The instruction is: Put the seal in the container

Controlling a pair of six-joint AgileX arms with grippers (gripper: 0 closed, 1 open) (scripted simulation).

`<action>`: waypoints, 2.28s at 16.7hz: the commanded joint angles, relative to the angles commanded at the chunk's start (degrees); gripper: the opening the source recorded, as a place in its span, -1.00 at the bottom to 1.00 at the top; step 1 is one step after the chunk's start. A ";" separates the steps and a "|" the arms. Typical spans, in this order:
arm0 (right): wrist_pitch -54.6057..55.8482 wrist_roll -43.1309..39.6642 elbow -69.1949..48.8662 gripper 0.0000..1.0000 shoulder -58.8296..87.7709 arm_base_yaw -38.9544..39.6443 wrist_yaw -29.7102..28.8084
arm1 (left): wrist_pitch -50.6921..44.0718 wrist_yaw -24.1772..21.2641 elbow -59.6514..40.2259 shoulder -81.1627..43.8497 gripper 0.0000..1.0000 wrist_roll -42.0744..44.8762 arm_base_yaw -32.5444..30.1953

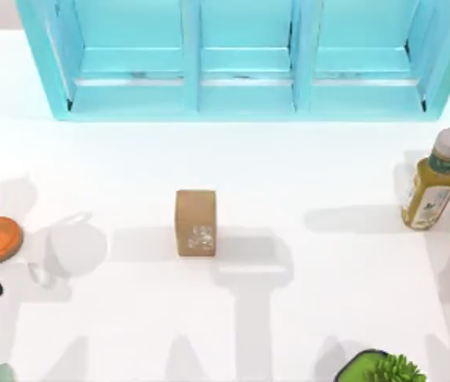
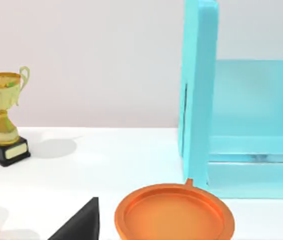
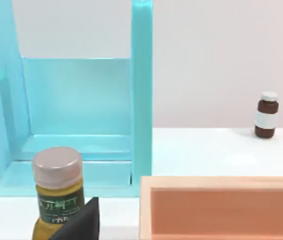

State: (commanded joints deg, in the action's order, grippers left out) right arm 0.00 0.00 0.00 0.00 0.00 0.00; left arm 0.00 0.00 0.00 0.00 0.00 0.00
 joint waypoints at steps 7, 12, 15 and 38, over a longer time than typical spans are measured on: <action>-5.92 2.67 -8.33 1.00 7.94 4.70 1.65 | 0.00 0.00 0.00 0.00 1.00 0.00 0.00; -20.26 9.25 -31.51 1.00 28.33 14.86 4.38 | 0.00 0.00 0.00 0.00 1.00 0.00 0.00; -31.39 14.35 -50.61 1.00 44.79 21.90 5.71 | 0.00 0.00 0.00 0.00 1.00 0.00 0.00; -93.82 47.66 -155.70 1.00 147.19 47.72 -3.12 | 0.00 0.00 0.00 0.00 1.00 0.00 0.00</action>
State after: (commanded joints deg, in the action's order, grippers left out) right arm -93.82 47.66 -155.70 147.19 47.72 -3.12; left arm 0.00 0.00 0.00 0.00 0.00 0.00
